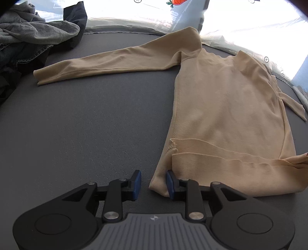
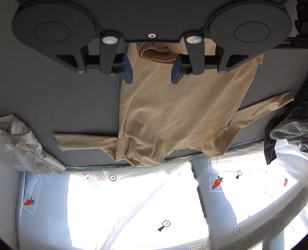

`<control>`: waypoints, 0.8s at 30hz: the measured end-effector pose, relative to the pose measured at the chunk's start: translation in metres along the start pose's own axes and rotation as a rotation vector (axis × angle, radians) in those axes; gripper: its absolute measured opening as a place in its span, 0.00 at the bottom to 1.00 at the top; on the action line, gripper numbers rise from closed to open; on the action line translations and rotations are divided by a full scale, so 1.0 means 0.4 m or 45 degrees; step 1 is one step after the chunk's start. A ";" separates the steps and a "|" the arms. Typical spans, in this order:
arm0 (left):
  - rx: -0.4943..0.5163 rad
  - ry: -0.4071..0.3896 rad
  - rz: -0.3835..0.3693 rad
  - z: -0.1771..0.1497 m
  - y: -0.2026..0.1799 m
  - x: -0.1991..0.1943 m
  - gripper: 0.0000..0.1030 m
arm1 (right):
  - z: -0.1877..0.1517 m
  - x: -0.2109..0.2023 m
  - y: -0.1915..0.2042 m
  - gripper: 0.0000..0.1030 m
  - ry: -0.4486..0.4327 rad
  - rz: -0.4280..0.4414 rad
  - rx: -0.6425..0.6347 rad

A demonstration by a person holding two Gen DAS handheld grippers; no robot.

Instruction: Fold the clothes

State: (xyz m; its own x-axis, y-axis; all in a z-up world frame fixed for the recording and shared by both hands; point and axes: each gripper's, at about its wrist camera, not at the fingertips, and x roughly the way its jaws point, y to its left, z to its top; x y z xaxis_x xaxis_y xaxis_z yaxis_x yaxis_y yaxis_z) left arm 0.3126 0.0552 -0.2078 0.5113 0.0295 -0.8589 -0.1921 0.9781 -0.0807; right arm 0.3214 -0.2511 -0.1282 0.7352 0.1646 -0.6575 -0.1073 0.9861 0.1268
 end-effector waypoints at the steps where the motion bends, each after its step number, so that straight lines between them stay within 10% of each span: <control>1: -0.009 0.001 -0.005 -0.001 0.003 0.000 0.32 | -0.002 0.010 0.021 0.50 0.015 0.024 -0.037; 7: -0.003 -0.006 -0.002 -0.006 0.000 -0.002 0.33 | -0.051 0.079 0.096 0.58 0.127 -0.097 -0.346; 11: -0.002 -0.004 0.004 -0.005 -0.002 -0.001 0.34 | -0.056 0.065 0.021 0.05 0.126 -0.240 -0.280; 19: -0.010 0.043 -0.030 0.007 0.005 0.001 0.40 | -0.152 -0.020 -0.228 0.06 0.280 -0.368 0.439; 24: -0.273 0.062 -0.234 0.036 0.064 -0.018 0.40 | -0.150 -0.017 -0.205 0.19 0.291 -0.371 0.387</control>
State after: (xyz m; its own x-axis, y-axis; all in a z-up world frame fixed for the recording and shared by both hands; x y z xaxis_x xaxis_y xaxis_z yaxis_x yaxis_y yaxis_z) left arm 0.3161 0.0830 -0.1966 0.5141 -0.1594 -0.8428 -0.2750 0.9001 -0.3380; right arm 0.2850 -0.3316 -0.1788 0.5359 -0.0837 -0.8401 0.3070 0.9463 0.1016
